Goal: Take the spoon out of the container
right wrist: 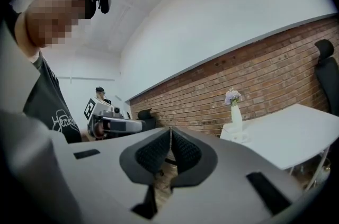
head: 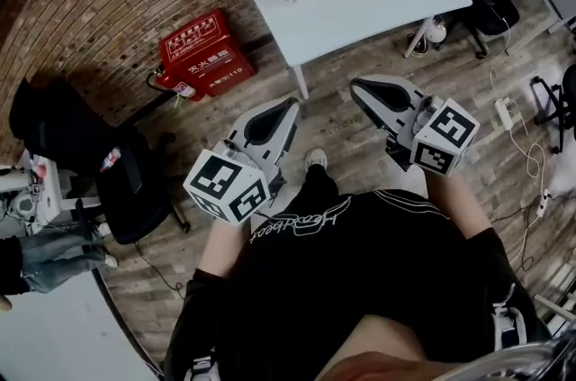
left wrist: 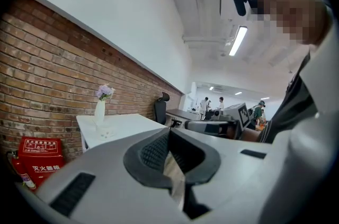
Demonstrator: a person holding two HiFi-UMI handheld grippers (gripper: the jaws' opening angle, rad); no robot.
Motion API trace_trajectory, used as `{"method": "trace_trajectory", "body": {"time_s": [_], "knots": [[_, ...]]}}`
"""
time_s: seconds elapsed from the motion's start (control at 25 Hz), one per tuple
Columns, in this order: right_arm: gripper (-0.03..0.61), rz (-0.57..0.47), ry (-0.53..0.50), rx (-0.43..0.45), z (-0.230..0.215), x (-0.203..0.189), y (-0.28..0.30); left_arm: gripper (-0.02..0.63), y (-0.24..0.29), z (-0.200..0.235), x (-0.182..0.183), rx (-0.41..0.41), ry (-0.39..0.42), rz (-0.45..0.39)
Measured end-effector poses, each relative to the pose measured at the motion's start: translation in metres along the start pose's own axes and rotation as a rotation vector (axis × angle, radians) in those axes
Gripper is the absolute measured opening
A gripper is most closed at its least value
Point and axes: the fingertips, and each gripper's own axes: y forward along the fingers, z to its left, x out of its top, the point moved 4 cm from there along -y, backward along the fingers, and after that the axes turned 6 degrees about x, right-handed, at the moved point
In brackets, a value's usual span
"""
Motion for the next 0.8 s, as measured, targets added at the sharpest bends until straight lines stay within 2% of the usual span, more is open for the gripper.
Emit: {"method": "trace_trajectory", "body": {"time_s": [0.2, 0.4, 0.6, 0.68, 0.8], "knots": [[-0.002, 0.034, 0.033, -0.067, -0.065, 0.011, 0.066, 0.005, 0.036, 0.088, 0.021, -0.006, -0.031, 0.029], [-0.002, 0.067, 0.041, -0.118, -0.108, 0.024, 0.112, 0.005, 0.061, 0.15, 0.044, -0.02, -0.011, 0.043], [-0.002, 0.132, 0.002, -0.15, -0.133, 0.025, 0.137, 0.005, 0.081, 0.186, 0.046, -0.038, -0.024, 0.054], [-0.001, 0.19, -0.021, -0.155, -0.145, 0.021, 0.142, 0.005, 0.087, 0.197, 0.043, -0.032, -0.032, 0.059], [0.0, 0.214, -0.028, -0.158, -0.164, 0.016, 0.149, 0.005, 0.094, 0.21, 0.038, -0.014, -0.047, 0.065]]}}
